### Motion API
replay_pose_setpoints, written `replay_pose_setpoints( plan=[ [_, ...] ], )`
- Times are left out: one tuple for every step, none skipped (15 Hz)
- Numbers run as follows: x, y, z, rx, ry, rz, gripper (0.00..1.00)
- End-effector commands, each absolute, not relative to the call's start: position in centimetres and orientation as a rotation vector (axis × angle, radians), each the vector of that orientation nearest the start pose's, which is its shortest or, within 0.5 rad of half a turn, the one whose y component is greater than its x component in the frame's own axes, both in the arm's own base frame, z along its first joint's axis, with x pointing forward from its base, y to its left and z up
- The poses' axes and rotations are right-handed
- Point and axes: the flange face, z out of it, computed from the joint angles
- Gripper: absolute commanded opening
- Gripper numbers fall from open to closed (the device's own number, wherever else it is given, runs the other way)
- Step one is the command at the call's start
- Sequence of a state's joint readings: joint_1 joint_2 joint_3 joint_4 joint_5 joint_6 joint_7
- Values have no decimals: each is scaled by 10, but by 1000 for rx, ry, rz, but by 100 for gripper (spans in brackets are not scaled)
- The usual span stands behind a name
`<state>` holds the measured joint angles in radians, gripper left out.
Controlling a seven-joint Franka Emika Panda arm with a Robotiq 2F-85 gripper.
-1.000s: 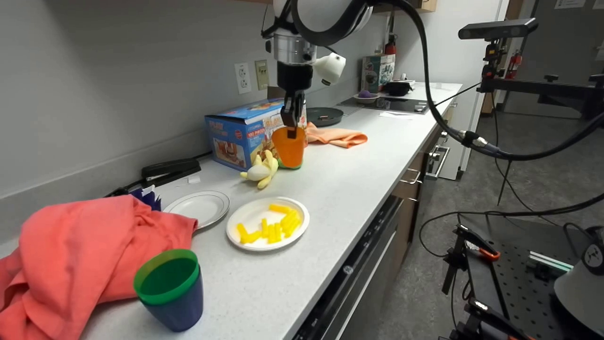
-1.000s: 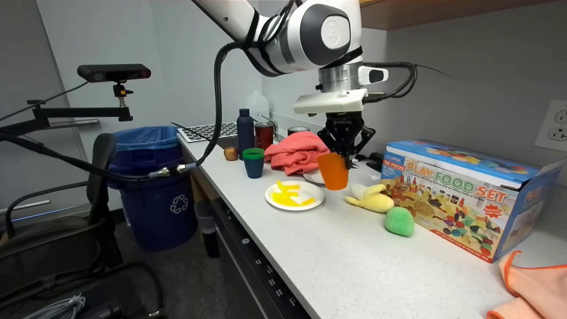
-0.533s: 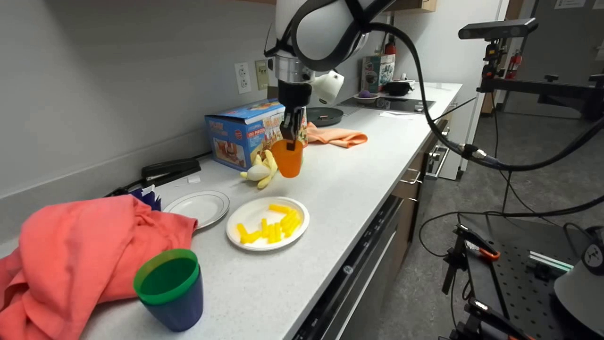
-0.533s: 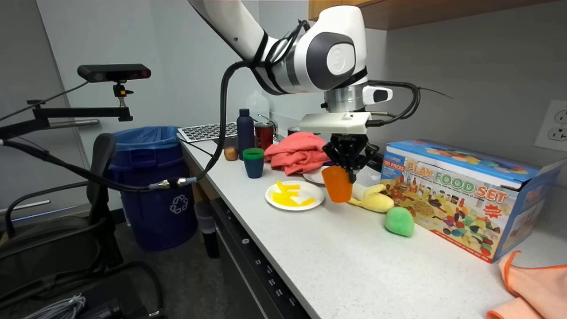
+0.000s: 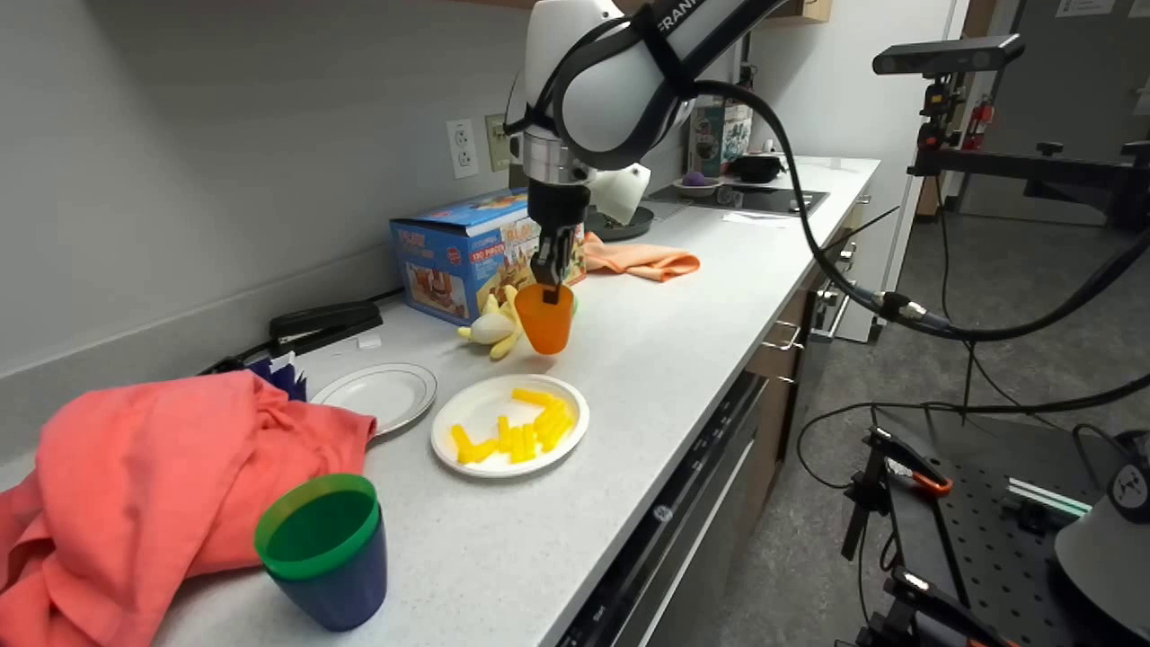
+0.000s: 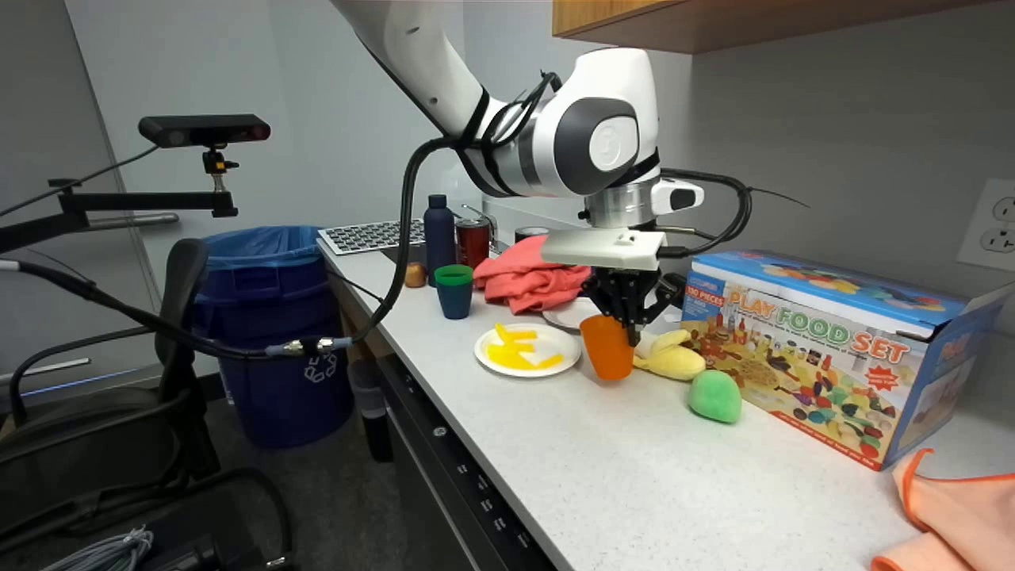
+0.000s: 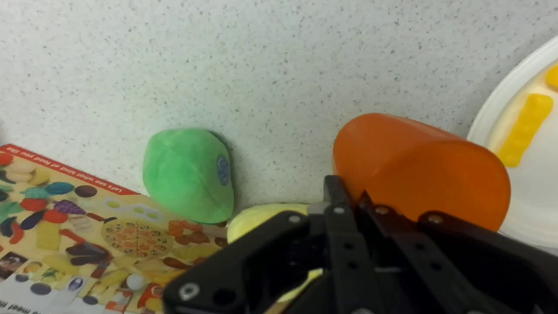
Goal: Remove the fries from the cup and put them on the plate
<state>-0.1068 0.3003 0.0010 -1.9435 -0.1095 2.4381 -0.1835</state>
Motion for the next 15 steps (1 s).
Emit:
replay_pose_setpoints(
  plan=[
    [629, -66, 343, -3227, -233, -316, 1],
    [629, -65, 342, -3226, -232, -308, 1],
    [629, -65, 341, -3224, -224, -297, 29],
    [629, -66, 340, -3222, -217, -292, 32],
    [629, -65, 339, -3220, -213, -289, 38],
    [629, -65, 339, -3220, -210, -288, 47],
    [629, -65, 339, -3218, -205, -287, 54],
    [629, -66, 339, -3215, -200, -288, 62],
    [629, -66, 341, -3212, -195, -293, 69],
    [629, -66, 344, -3210, -193, -299, 77],
    [629, -67, 347, -3211, -189, -306, 84],
    [629, -66, 351, -3208, -187, -310, 91],
    [629, -66, 356, -3211, -185, -313, 98],
    [628, -65, 361, -3213, -184, -321, 100],
    [628, -64, 367, -3218, -187, -325, 100]
  ],
)
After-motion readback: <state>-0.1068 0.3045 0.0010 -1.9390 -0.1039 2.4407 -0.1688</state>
